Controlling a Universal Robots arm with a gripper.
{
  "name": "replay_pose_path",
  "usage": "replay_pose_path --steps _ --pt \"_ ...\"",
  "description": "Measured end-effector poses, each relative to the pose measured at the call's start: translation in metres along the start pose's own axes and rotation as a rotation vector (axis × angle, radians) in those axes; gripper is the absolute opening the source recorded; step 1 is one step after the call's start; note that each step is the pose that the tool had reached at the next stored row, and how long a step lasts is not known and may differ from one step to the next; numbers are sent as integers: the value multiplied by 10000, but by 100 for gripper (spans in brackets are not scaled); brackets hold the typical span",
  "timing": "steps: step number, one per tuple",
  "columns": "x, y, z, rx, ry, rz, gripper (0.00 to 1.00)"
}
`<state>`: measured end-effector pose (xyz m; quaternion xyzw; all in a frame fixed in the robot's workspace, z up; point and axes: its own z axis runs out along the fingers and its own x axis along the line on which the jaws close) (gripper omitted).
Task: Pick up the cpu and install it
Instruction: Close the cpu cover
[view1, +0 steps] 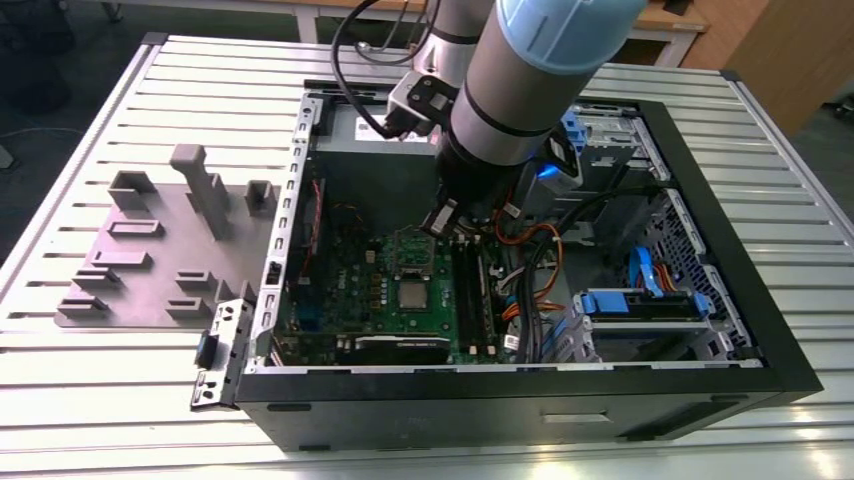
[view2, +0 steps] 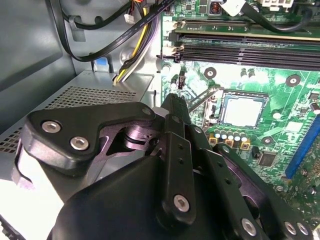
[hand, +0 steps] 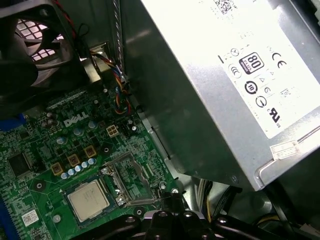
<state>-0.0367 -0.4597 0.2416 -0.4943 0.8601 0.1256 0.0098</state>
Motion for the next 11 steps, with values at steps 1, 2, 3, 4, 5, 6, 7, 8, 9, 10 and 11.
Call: replay_pose_path --steps 1,2,3,4,5,6,7,8,9,10,11 --pt "0 1 -4 0 0 -2 11" --pt "1 1 -6 -1 -2 -5 11" --pt "3 2 -10 -2 -1 -8 11" --pt "4 2 -13 -2 0 -11 11" --pt "6 2 -16 -2 3 -14 11" --pt "10 2 -18 -2 5 -20 11" --pt "18 0 -20 -4 8 -35 11" --pt "24 -4 -21 -8 13 -61 11" --pt "32 -8 -24 -13 22 -96 11" --pt "40 -12 -25 -17 28 -128 11" --pt "46 -15 -27 -21 33 -153 11"
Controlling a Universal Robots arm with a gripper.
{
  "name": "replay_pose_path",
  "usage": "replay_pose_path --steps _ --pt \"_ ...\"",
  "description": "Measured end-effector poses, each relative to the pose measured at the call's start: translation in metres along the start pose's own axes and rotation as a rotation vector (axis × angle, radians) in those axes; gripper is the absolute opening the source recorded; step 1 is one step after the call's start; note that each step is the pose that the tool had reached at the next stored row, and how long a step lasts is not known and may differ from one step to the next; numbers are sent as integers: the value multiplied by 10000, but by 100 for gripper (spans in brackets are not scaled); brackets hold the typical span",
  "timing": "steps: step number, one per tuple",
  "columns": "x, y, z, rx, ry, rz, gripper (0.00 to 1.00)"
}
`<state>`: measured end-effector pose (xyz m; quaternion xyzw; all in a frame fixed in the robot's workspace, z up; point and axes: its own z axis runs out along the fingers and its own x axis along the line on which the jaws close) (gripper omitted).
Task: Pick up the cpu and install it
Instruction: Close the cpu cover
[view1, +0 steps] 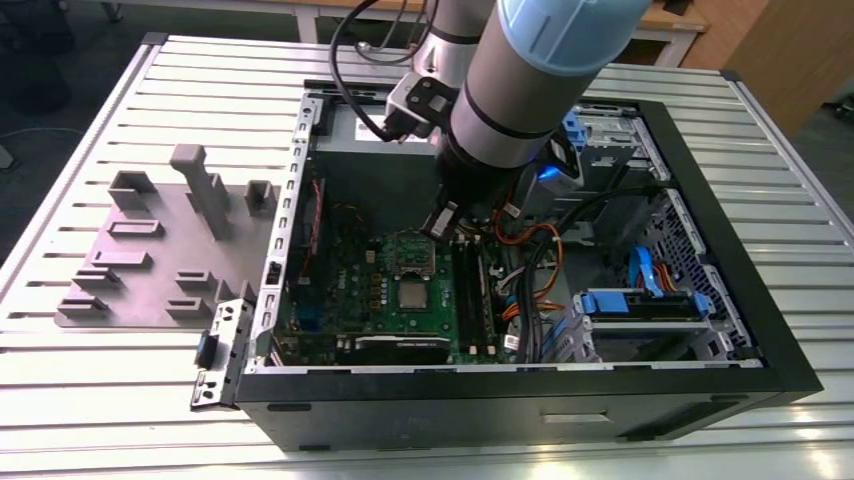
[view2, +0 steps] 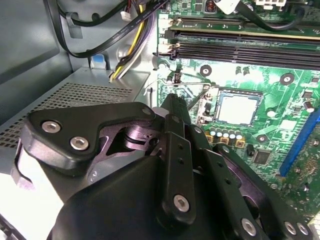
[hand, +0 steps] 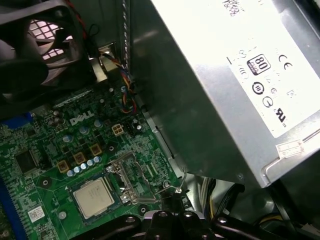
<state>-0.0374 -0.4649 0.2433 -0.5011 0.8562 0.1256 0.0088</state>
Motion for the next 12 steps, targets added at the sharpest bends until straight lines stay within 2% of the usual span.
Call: replay_pose_path --steps 8,12 --pt "7 -4 -2 -5 9 -37 11" --pt "33 -18 -9 -6 9 -37 11"
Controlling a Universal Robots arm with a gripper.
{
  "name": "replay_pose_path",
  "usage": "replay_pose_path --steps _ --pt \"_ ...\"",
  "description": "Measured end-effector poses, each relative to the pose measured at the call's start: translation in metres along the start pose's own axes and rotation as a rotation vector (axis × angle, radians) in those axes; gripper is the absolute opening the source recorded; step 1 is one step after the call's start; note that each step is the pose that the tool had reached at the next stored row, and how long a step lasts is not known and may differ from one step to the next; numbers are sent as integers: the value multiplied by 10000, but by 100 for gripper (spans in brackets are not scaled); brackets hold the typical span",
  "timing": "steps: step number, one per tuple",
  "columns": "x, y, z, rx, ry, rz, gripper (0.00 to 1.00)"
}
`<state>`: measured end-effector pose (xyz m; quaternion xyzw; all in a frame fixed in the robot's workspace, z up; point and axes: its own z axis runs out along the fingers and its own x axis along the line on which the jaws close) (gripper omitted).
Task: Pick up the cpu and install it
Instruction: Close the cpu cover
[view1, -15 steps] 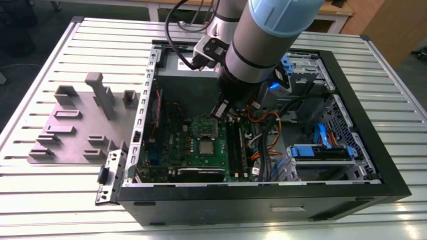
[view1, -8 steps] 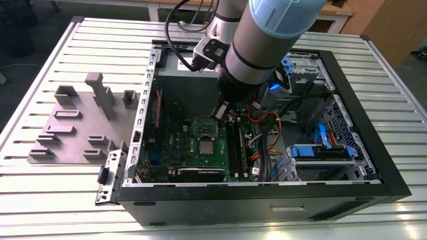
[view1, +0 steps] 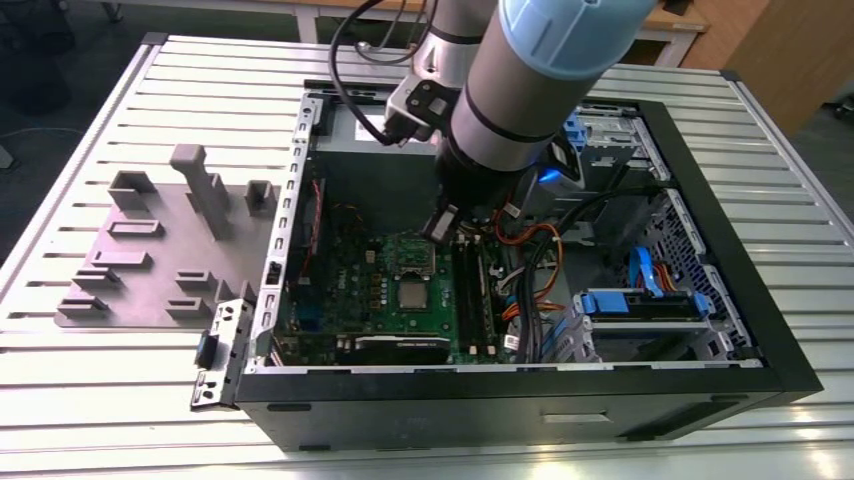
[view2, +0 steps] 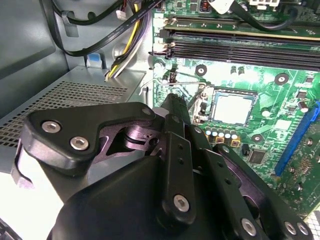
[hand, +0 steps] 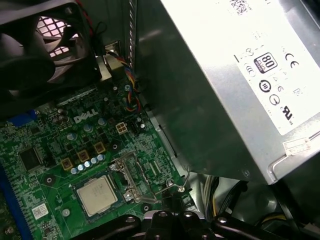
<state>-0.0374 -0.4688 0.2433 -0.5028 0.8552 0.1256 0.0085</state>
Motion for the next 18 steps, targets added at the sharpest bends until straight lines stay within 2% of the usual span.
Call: replay_pose_path --steps 9,18 --pt "56 -30 -14 -1 1 -8 11" --pt "69 -37 -18 -1 2 -9 11"
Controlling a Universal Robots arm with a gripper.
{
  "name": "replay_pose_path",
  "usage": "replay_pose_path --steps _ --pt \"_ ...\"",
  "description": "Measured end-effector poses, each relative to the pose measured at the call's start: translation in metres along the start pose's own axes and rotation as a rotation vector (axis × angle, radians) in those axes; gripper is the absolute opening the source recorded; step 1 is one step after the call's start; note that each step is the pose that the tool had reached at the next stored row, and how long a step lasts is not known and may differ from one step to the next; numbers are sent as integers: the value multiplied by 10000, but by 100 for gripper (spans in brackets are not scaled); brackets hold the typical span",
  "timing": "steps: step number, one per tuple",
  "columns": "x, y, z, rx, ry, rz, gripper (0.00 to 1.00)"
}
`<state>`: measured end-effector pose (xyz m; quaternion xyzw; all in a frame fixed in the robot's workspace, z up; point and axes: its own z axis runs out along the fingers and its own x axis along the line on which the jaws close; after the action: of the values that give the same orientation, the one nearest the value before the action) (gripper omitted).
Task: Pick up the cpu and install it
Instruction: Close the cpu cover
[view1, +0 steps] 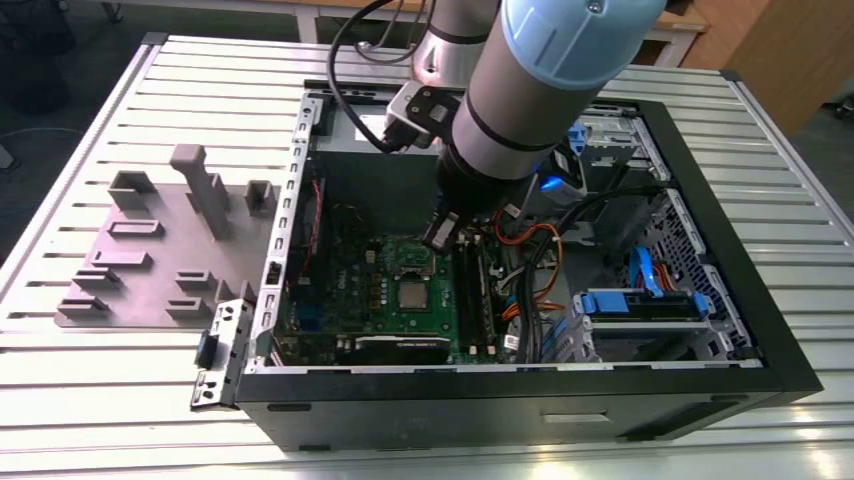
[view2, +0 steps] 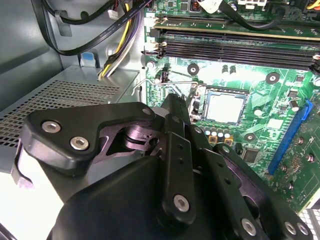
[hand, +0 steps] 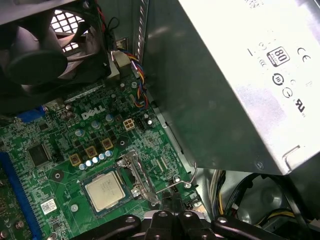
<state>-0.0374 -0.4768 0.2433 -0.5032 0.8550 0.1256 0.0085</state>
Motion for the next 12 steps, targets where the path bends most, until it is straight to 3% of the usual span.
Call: replay_pose_path --steps 12 --pt "52 -12 -12 4 4 -192 11"
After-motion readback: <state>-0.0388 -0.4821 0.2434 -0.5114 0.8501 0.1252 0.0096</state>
